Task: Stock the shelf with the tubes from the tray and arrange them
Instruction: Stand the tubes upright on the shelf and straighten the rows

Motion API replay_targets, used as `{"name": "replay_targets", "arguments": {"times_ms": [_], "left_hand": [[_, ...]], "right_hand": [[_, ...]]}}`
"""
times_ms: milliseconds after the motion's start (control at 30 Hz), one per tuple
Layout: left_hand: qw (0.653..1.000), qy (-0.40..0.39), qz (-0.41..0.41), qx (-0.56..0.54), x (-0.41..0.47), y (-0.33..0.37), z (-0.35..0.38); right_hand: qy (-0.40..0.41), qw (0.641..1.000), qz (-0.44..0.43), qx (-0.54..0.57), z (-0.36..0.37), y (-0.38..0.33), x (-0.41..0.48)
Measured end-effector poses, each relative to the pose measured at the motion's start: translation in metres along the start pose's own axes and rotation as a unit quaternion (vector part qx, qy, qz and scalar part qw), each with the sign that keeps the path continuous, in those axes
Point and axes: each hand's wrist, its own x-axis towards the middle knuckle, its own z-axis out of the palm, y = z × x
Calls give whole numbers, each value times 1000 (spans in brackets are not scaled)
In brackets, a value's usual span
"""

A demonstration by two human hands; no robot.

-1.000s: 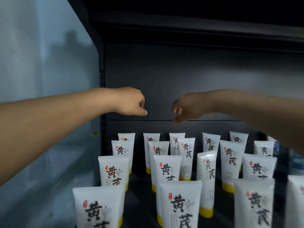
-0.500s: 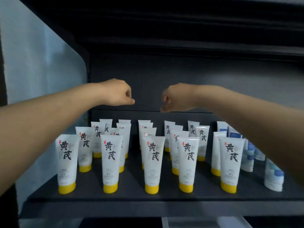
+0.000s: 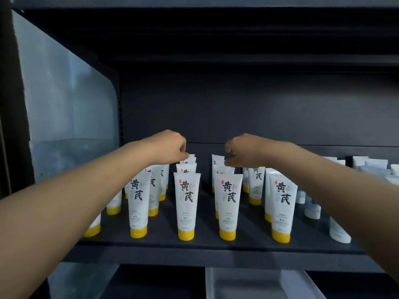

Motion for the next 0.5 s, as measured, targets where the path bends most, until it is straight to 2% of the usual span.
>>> {"name": "replay_targets", "arguments": {"times_ms": [300,500], "left_hand": [[998,-29,25,47,63,-26,35],[993,-33,81,76,93,-36,46]], "right_hand": [[-26,999,13,-13,34,24,61],[-26,999,-9,33,42,29,78]]}}
